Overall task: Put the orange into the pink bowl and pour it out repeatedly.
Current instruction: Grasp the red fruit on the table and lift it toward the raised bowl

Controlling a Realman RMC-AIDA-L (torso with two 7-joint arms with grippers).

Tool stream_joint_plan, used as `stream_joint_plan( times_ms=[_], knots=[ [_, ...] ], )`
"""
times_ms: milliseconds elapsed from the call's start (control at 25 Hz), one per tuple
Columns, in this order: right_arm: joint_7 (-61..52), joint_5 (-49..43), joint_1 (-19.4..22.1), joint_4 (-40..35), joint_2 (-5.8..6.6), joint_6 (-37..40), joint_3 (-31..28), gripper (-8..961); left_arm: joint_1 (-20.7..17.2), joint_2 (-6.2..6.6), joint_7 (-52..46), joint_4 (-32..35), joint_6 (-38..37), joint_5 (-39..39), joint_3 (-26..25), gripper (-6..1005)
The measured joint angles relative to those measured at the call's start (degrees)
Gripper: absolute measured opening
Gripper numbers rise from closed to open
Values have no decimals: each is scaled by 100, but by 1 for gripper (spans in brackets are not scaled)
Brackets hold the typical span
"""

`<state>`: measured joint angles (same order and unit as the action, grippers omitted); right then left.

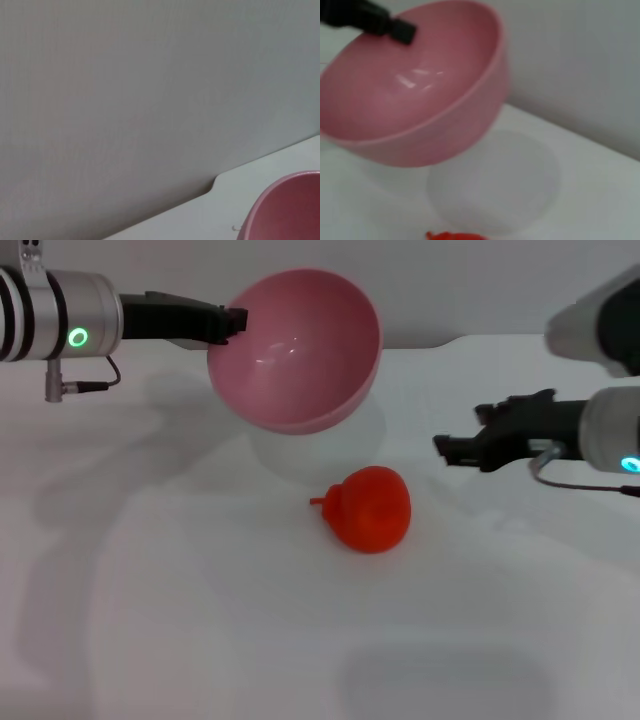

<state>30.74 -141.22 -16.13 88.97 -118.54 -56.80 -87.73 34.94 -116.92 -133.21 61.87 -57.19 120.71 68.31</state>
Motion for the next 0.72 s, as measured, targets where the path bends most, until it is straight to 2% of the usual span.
stream_joint_plan(
  times_ms=[200, 520, 720],
  knots=[
    [38, 7, -554, -713, -13, 96, 221, 649, -39, -27, 2, 0, -4, 0, 1, 48],
    [55, 119, -1065, -1278, -28, 400, 654, 649, -91, -48, 6, 0, -7, -2, 12, 48],
    [54, 204, -1138, -1323, -33, 404, 828, 649, -95, -50, 6, 0, 5, -2, 12, 48]
  ],
)
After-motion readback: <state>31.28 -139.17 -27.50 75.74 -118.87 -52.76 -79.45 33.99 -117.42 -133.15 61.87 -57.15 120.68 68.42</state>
